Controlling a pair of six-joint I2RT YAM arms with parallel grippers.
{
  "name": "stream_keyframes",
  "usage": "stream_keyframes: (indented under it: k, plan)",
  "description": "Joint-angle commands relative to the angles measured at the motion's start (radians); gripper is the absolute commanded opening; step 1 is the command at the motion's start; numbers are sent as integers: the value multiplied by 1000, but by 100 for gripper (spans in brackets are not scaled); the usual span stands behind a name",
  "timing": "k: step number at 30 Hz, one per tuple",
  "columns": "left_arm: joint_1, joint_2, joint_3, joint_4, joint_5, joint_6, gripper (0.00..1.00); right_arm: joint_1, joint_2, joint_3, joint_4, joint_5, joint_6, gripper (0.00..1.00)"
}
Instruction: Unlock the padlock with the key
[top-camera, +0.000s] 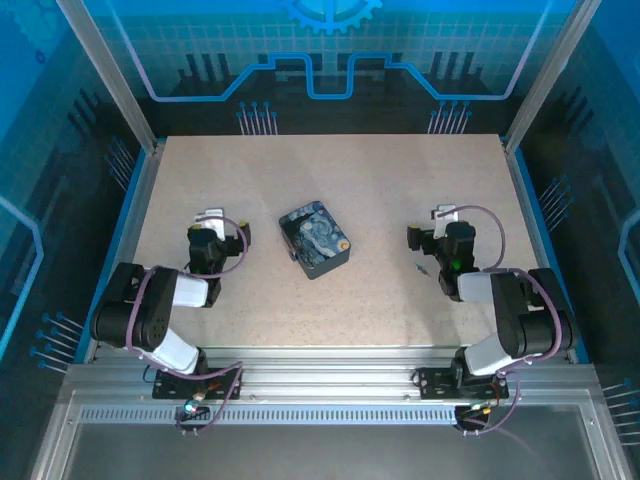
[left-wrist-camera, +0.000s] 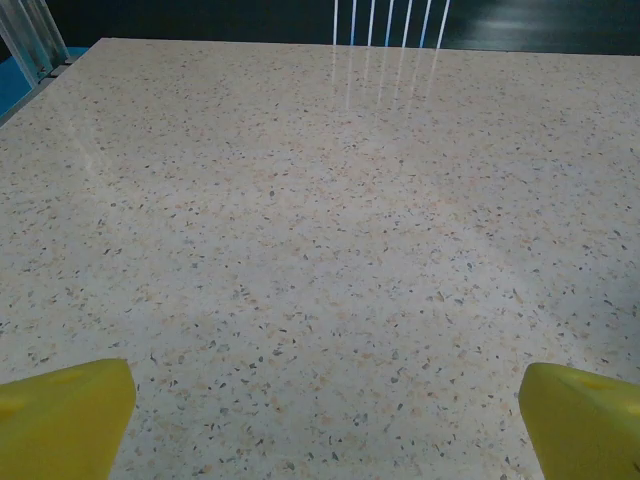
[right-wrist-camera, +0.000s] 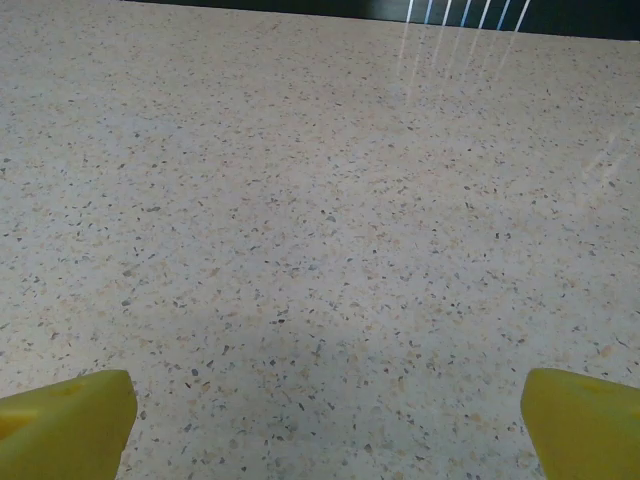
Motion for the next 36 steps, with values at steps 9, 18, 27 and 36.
stream_keyframes:
  k: [9, 18, 27, 36]
  plan:
    - [9, -6, 22, 5, 22, 7, 99, -21, 0, 38, -22, -133, -43, 100]
    - [9, -6, 22, 4, 23, 5, 99, -23, 0, 38, -22, -135, -43, 100]
    - [13, -6, 24, -1, 26, 3, 99, -24, 0, 38, -22, -137, -44, 100]
    - [31, -65, 61, -110, 56, -10, 99, -52, -98, 142, -271, -97, 9, 100]
